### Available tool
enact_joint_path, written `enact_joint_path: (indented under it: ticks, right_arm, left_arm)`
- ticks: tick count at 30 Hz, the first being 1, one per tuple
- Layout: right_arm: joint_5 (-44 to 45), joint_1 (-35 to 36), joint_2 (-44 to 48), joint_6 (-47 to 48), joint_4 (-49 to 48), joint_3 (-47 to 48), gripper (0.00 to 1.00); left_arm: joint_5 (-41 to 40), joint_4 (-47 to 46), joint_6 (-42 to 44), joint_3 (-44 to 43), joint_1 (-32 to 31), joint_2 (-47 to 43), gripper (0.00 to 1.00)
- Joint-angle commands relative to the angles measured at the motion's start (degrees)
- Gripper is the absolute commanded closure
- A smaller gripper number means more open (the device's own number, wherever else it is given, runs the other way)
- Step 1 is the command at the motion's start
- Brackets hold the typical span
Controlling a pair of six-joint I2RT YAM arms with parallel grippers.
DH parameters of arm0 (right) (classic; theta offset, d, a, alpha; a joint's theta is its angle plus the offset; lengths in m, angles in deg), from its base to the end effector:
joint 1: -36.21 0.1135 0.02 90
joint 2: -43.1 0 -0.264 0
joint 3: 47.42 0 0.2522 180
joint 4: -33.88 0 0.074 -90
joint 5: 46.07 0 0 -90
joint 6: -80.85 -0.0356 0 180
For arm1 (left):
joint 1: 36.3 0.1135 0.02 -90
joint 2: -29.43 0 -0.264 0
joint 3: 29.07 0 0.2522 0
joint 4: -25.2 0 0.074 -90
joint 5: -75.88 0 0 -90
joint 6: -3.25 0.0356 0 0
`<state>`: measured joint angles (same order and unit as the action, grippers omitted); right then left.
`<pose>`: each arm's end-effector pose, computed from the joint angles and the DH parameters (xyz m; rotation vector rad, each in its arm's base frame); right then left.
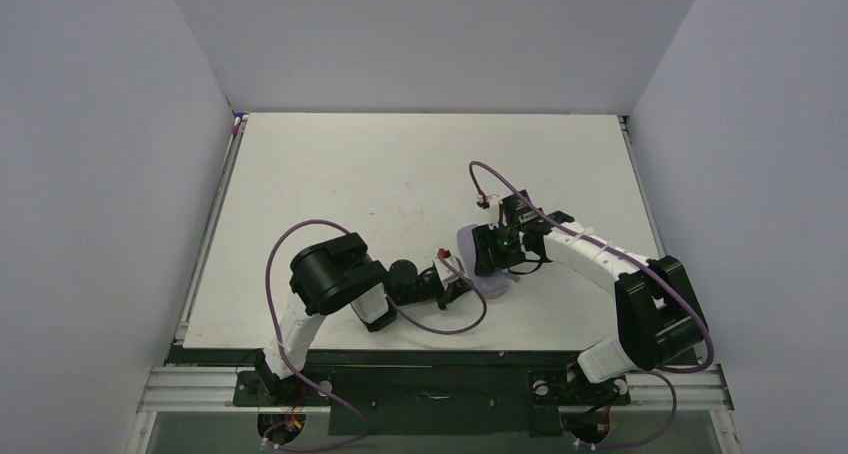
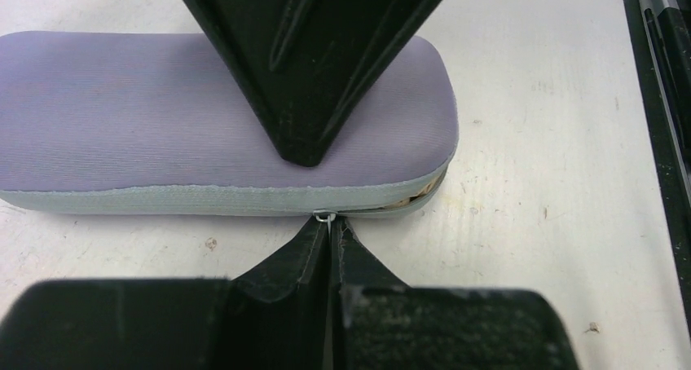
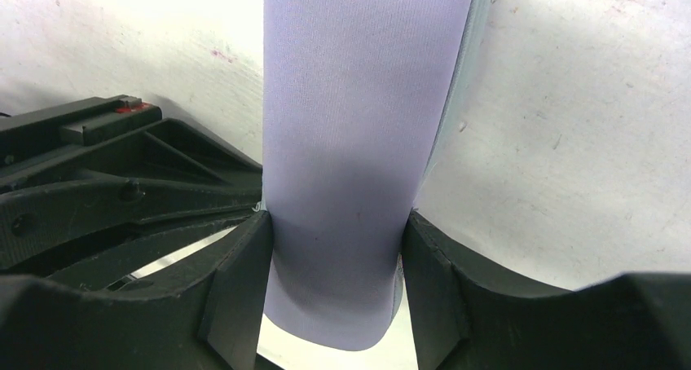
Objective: Open the umbrella
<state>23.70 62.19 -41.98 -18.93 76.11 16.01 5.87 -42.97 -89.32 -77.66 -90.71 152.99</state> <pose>0.2455 0.1333 0.1870 -0.4985 2.6978 0.6606 0.1868 -0.2820 0.0772 1.0235 1.4719 -1.0245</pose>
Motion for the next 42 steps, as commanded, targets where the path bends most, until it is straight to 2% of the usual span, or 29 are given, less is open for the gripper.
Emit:
enact_joint_path:
  ticks: [1, 9, 12, 15, 21, 28, 32, 42]
  right_arm:
    - [-0.3, 1.2, -3.1, -3.9, -11.0, -1.9, 1.00]
    - [-2.5, 1.5, -1.9, -1.8, -9.3, -3.2, 1.00]
    - [-3.8, 1.8, -1.5, -0.6, -8.1, -3.8, 1.00]
    - [-5.6, 1.8, -1.1, 2.6, -6.3, -4.0, 1.00]
    - [-8.4, 1.8, -1.1, 5.6, -3.4, -3.3, 1.00]
    - [-9.4, 1.8, -3.8, 9.1, 0.1, -0.2, 1.00]
    - [-11.4, 1.8, -6.3, 14.4, 4.4, 2.9, 1.00]
    - [-12.3, 1.1, -14.2, 41.7, 27.3, 12.3, 1.00]
  left_arm:
    - [4.5, -4.5, -0.8, 1.1, -3.7, 0.2, 1.00]
    - [-7.1, -3.2, -0.7, 0.6, -3.7, 0.9, 1.00]
    - [-12.0, 0.4, -1.4, -0.2, -3.4, -0.1, 1.00]
    - [-16.3, 3.5, -4.9, -1.3, -0.9, -1.7, 1.00]
    - [-23.5, 11.1, -5.4, -2.7, 3.3, -4.0, 1.00]
    - [-25.0, 14.0, -3.2, -2.9, 8.4, -5.8, 1.00]
    - [-24.3, 14.0, -1.3, -2.8, 11.0, -5.6, 1.00]
    - [-17.0, 6.9, 5.9, 2.8, 11.9, -7.1, 1.00]
